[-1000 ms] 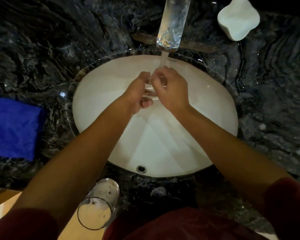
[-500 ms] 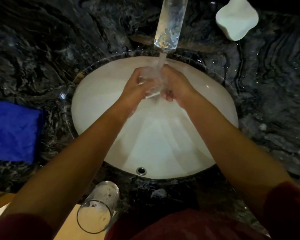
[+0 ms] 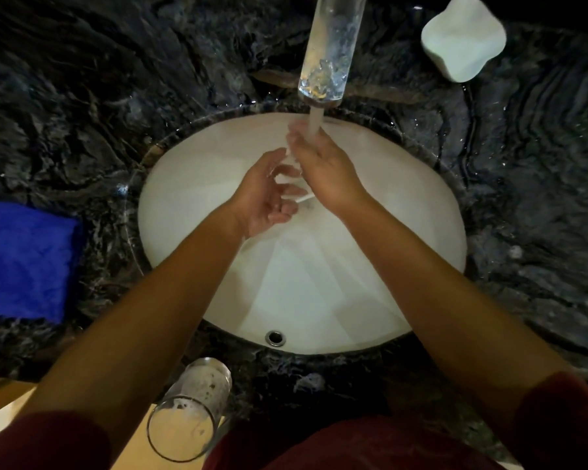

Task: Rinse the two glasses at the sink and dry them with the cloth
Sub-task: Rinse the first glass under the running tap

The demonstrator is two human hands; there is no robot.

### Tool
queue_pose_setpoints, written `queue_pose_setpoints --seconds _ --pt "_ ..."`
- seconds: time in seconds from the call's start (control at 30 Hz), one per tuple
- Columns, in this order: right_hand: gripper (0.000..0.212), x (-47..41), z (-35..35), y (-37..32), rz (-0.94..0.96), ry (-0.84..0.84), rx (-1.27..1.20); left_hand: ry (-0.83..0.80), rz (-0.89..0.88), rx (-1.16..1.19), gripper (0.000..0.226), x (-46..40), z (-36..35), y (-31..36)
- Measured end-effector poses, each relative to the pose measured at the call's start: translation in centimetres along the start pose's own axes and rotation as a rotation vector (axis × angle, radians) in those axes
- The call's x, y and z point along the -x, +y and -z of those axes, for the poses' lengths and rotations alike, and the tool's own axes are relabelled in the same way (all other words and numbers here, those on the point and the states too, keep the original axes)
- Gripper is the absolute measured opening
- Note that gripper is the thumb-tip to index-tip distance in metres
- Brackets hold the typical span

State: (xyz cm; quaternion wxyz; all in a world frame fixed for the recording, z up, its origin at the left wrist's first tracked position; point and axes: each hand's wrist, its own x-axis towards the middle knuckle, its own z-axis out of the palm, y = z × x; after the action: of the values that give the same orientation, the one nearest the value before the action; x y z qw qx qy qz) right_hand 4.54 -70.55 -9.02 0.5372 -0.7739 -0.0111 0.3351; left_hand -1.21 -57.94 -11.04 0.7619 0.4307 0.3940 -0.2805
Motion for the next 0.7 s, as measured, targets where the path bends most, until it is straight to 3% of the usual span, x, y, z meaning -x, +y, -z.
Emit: queue_pose_setpoints --seconds 0.13,0.27,0.33,0.4,0.47,0.57,0.7 --pt "0.025 -1.3 0.6 -1.9 -0.262 -0.045 -0.222 -0.078 -0.092 0.108 0.046 0.6 0.3 -0.7" --pt "0.023 -0.7 -1.4 -1.2 -0.12 0.155 -0.099 0.151 -0.102 0.143 0.039 -0.3 -0.9 -0.2" --pt "0.04 1.4 -3.4 -0.2 -0.034 0.28 0.101 0.206 -0.16 0.125 0.041 -0.9 -1.4 0.0" --pt "0.053 3.4 -4.5 0.2 0.035 0.305 0.302 0.197 -0.222 0.095 0.044 -1.3 -1.4 -0.4" --pt "0.049 3.8 -4.0 -0.3 0.064 0.262 0.319 0.203 -0.199 0.044 0.045 -0.8 -1.4 -0.5" --pt "0.042 1.5 -1.6 -1.9 0.006 0.171 0.12 0.181 -0.133 0.012 0.037 -0.1 -1.0 -0.1" --pt "0.027 -1.4 0.4 -2.6 -0.241 0.077 -0.326 0.12 -0.117 0.112 0.036 0.5 -1.0 -0.1"
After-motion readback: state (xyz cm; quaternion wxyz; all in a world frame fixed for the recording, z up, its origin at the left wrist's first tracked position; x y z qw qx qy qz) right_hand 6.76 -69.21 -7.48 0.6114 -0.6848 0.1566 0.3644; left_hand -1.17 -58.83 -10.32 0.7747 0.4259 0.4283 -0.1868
